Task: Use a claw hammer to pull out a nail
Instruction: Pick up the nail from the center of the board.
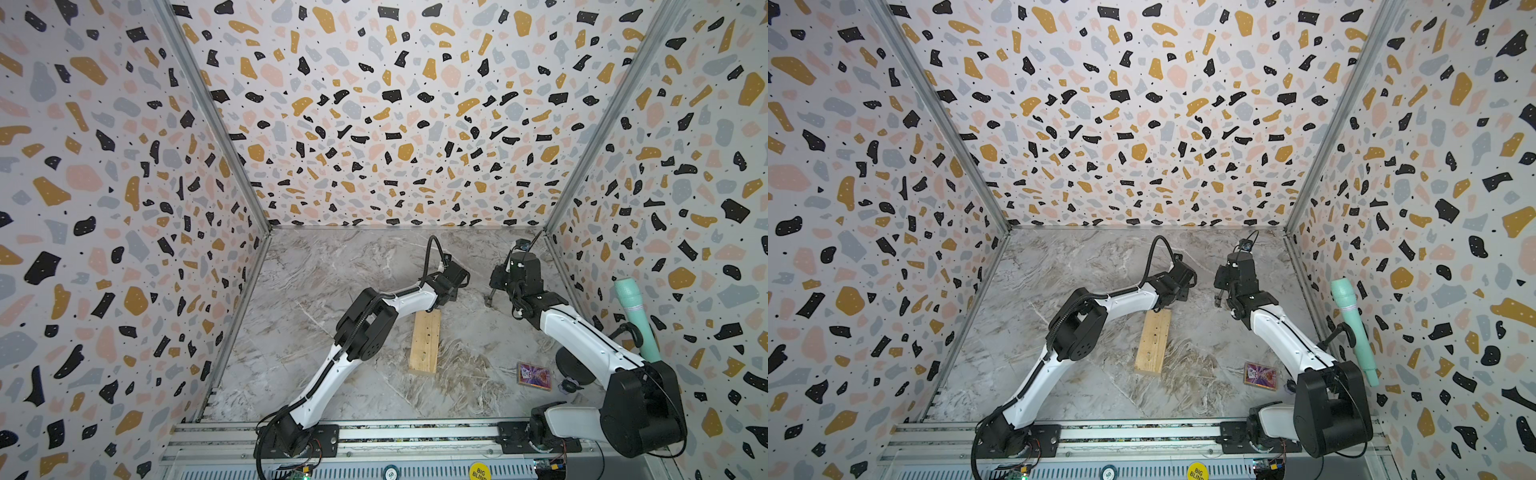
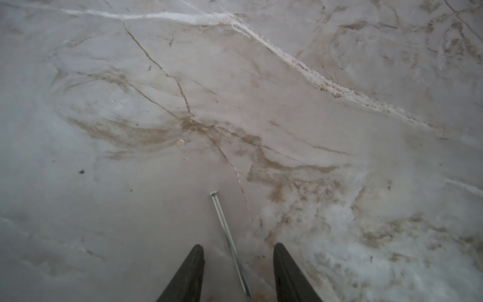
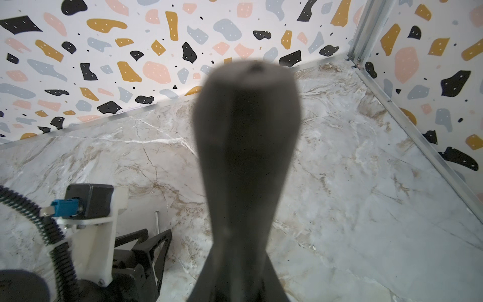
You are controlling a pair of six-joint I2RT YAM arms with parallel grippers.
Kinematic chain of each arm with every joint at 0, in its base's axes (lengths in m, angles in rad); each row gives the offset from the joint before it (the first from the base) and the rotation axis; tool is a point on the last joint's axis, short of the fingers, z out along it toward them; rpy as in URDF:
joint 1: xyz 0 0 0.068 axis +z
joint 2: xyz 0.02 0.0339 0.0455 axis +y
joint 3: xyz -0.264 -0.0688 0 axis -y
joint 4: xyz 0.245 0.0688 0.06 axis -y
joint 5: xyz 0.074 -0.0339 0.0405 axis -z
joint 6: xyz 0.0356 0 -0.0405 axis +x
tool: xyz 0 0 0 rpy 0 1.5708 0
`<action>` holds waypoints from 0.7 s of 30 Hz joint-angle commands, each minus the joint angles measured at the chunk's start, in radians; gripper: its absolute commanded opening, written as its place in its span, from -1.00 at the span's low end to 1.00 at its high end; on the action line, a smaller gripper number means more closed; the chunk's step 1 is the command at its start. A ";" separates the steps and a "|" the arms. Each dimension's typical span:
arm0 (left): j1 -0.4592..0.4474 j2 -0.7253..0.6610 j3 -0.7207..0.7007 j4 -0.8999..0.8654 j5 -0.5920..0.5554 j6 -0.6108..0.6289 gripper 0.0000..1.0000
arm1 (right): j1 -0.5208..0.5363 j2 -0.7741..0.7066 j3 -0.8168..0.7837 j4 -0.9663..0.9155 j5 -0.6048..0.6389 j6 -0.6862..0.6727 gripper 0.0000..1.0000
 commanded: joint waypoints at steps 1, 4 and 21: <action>-0.004 0.044 0.028 -0.063 -0.029 -0.019 -0.19 | -0.007 -0.041 0.001 0.008 -0.001 -0.010 -1.00; -0.004 0.061 0.041 -0.086 -0.049 -0.022 -0.32 | -0.011 -0.043 0.000 0.006 0.001 -0.011 -1.00; -0.004 0.041 0.058 -0.082 -0.030 0.014 -1.00 | -0.015 -0.047 -0.015 0.004 0.005 -0.007 -1.00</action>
